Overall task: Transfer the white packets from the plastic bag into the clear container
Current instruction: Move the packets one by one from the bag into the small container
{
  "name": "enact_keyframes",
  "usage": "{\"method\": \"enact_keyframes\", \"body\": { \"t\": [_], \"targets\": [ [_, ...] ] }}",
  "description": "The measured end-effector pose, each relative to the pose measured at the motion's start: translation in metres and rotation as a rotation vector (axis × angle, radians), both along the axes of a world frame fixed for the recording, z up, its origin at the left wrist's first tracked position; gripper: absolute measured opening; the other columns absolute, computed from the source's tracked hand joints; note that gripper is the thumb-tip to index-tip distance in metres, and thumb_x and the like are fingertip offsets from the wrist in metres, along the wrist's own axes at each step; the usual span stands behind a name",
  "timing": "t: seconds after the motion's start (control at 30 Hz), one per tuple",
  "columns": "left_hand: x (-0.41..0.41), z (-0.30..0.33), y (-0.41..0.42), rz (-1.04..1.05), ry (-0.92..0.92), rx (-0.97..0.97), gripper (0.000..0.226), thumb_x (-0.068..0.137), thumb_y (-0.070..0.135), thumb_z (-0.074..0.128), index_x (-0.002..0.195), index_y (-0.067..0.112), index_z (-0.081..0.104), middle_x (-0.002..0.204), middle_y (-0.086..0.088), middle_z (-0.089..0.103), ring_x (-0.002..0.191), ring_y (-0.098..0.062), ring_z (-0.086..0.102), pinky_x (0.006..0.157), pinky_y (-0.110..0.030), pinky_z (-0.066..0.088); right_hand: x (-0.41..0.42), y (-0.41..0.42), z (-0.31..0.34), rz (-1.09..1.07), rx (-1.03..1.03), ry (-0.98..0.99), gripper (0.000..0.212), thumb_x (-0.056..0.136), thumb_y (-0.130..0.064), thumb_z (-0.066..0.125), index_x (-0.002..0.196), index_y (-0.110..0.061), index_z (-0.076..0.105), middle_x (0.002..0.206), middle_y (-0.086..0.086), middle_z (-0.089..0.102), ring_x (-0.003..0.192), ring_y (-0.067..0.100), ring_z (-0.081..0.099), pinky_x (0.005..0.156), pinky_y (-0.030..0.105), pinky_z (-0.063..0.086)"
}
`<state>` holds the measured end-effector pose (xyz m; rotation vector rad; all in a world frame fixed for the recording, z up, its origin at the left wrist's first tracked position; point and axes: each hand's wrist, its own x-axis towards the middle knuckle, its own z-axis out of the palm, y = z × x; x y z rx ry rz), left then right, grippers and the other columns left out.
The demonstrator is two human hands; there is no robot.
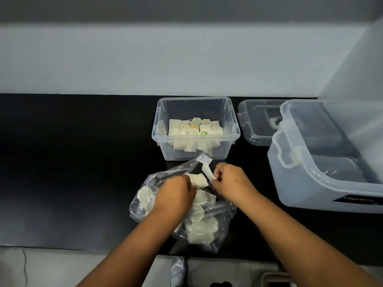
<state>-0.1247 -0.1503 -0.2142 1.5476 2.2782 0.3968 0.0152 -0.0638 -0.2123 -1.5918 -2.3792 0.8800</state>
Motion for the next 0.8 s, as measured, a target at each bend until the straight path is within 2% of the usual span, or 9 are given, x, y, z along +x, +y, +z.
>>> {"method": "enact_keyframes", "body": {
  "t": [0.1,0.2,0.27,0.33,0.43,0.53,0.63,0.7,0.8],
  "targets": [
    [0.008,-0.006,0.0,0.013,0.04,-0.129,0.033,0.089,0.046,0.056,0.085,0.013,0.057,0.093,-0.005,0.065,0.089,-0.025,0.062,0.067,-0.03,0.044,0.005,-0.002,0.002,0.014,0.018,0.038,0.005,0.081,-0.014,0.061,0.082,-0.015,0.056,0.077,0.003,0.063,0.071,0.024,0.066,0.068,0.037,0.055],
    [0.012,-0.015,0.0,0.013,0.05,-0.168,0.036,0.082,0.051,0.062,0.082,0.017,0.05,0.094,-0.003,0.063,0.087,-0.023,0.062,0.064,-0.03,0.044,0.008,-0.005,0.0,0.029,0.014,0.066,0.005,0.081,-0.015,0.061,0.084,-0.018,0.057,0.078,0.002,0.065,0.068,0.023,0.068,0.068,0.039,0.057],
    [0.014,-0.017,0.001,0.013,0.046,-0.169,0.038,0.077,0.05,0.068,0.09,0.016,0.056,0.091,0.0,0.062,0.086,-0.021,0.063,0.065,-0.03,0.048,0.009,-0.007,-0.001,0.031,0.014,0.088,0.005,0.082,-0.016,0.06,0.085,-0.019,0.058,0.076,0.001,0.067,0.067,0.022,0.068,0.067,0.039,0.057],
    [0.017,-0.015,0.001,0.009,0.013,-0.153,0.035,0.075,0.046,0.073,0.099,0.023,0.063,0.089,0.003,0.063,0.086,-0.019,0.064,0.065,-0.028,0.048,0.01,-0.008,0.0,0.041,0.021,0.102,0.005,0.082,-0.015,0.06,0.086,-0.019,0.06,0.075,0.0,0.067,0.067,0.021,0.068,0.067,0.037,0.057],
    [0.021,-0.01,0.002,0.037,-0.05,-0.13,0.017,0.076,0.033,0.075,0.085,0.027,0.062,0.083,0.002,0.061,0.081,-0.019,0.062,0.063,-0.025,0.043,0.01,-0.009,0.001,0.056,0.024,0.101,0.007,0.084,-0.016,0.061,0.09,-0.02,0.062,0.075,-0.005,0.063,0.072,0.019,0.066,0.069,0.032,0.055],
    [0.019,-0.015,0.003,0.108,-0.121,-0.151,0.027,0.075,0.032,0.075,0.078,0.023,0.05,0.081,0.004,0.058,0.075,-0.018,0.057,0.06,-0.026,0.041,0.01,-0.009,0.003,0.06,0.034,0.095,0.008,0.086,-0.017,0.062,0.093,-0.02,0.064,0.077,-0.007,0.061,0.074,0.017,0.062,0.068,0.028,0.05],
    [0.015,-0.019,0.005,0.123,-0.229,-0.156,0.022,0.079,0.027,0.069,0.07,0.023,0.05,0.072,0.007,0.055,0.07,-0.016,0.055,0.061,-0.028,0.045,0.012,-0.008,0.005,0.048,0.031,0.102,0.006,0.087,-0.02,0.062,0.092,-0.021,0.065,0.078,-0.007,0.064,0.074,0.016,0.064,0.069,0.029,0.052],
    [0.012,-0.017,0.006,0.078,-0.259,-0.12,0.017,0.082,0.026,0.065,0.071,0.024,0.052,0.071,0.008,0.054,0.07,-0.016,0.054,0.063,-0.027,0.045,0.015,-0.006,0.009,0.036,0.039,0.103,0.004,0.089,-0.023,0.062,0.091,-0.023,0.065,0.081,-0.006,0.067,0.076,0.016,0.065,0.072,0.032,0.055],
    [0.006,-0.005,0.007,-0.015,-0.265,-0.066,0.014,0.085,0.027,0.065,0.075,0.024,0.055,0.069,0.01,0.054,0.067,-0.013,0.054,0.059,-0.024,0.042,0.018,-0.002,0.023,0.03,0.079,0.118,0.007,0.091,-0.026,0.06,0.093,-0.023,0.066,0.083,-0.005,0.069,0.074,0.015,0.066,0.072,0.034,0.056]
  ]
}}
